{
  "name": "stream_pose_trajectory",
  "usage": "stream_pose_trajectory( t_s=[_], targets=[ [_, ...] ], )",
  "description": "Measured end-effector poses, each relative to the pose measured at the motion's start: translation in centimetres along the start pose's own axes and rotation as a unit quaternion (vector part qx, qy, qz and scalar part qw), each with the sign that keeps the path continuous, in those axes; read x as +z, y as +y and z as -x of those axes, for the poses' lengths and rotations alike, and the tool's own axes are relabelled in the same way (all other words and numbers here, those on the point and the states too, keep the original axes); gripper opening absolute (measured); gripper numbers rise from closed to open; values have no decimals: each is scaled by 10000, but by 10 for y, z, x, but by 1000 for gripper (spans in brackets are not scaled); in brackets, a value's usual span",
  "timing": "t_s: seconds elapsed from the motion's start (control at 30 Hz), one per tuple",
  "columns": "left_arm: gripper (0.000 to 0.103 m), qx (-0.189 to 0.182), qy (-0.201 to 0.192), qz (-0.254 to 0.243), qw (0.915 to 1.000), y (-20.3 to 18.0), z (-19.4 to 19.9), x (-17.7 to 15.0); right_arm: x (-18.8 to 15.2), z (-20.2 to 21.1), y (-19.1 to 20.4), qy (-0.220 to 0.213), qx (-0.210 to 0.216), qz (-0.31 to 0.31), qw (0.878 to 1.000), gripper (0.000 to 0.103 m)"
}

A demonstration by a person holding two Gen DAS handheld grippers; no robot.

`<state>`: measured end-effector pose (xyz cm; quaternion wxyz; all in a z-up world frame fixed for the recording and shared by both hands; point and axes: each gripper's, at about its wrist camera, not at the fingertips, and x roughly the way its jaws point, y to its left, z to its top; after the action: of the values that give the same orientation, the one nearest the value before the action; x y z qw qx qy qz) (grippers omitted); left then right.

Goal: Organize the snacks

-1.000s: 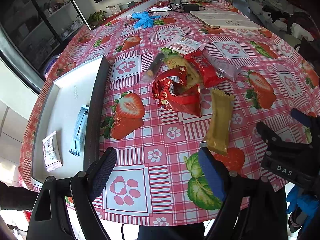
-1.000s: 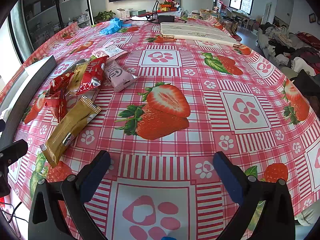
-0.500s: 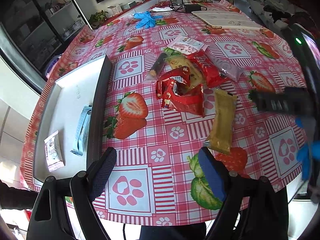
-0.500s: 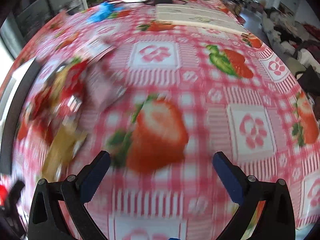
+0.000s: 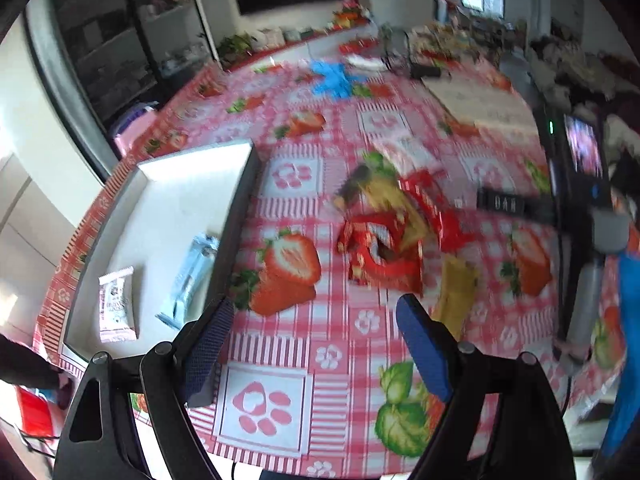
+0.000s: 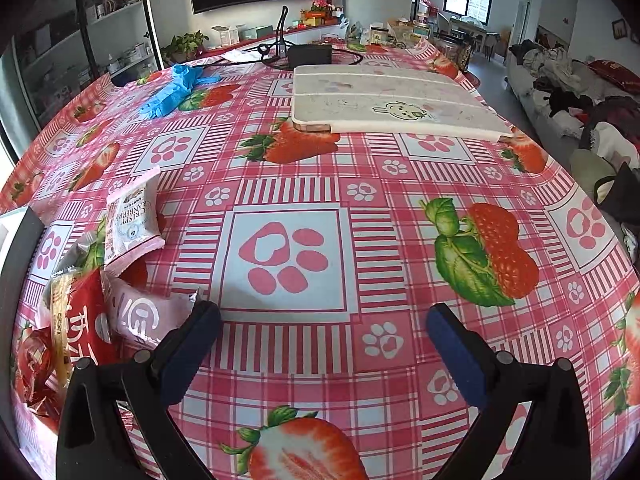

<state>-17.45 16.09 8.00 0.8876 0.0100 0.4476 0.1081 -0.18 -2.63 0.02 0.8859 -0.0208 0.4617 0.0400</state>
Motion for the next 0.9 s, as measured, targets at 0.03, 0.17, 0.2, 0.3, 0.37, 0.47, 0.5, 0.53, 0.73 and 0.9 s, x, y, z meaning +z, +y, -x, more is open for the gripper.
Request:
stream_pose_trajectory(
  t_s=[0.03,0.17,0.2,0.3,0.37,0.47,0.5,0.53,0.73,0.9],
  targets=[
    [86,7,-162,170,9997,0,4,3,0,0,0,0,-2,1,10000,103],
    [86,-379,-496,758,9952,-7,25,14,0,0,-1,2,-2,6,10000,103],
    [86,-257,-609,669,9956,-11,32,17,1,0,-1,3,-1,7,10000,103],
    [88,-195,-826,578,9947,-14,45,21,1,0,-1,2,0,7,10000,103],
    [94,-479,-682,801,9933,-9,45,22,1,0,-1,3,1,8,10000,103],
    [103,-822,-404,1597,9829,7,39,20,1,0,-1,3,2,8,10000,103],
    [103,-877,-441,1776,9792,11,39,18,1,0,-1,2,3,8,10000,103],
    [103,-944,-496,1844,9771,11,41,16,1,0,-1,2,4,8,10000,103],
    [103,-196,-478,1513,9871,-8,52,20,1,0,-1,3,7,9,10000,103],
    [103,-67,175,1430,9896,-21,25,12,1,0,-2,3,9,10,10000,103]
  ],
)
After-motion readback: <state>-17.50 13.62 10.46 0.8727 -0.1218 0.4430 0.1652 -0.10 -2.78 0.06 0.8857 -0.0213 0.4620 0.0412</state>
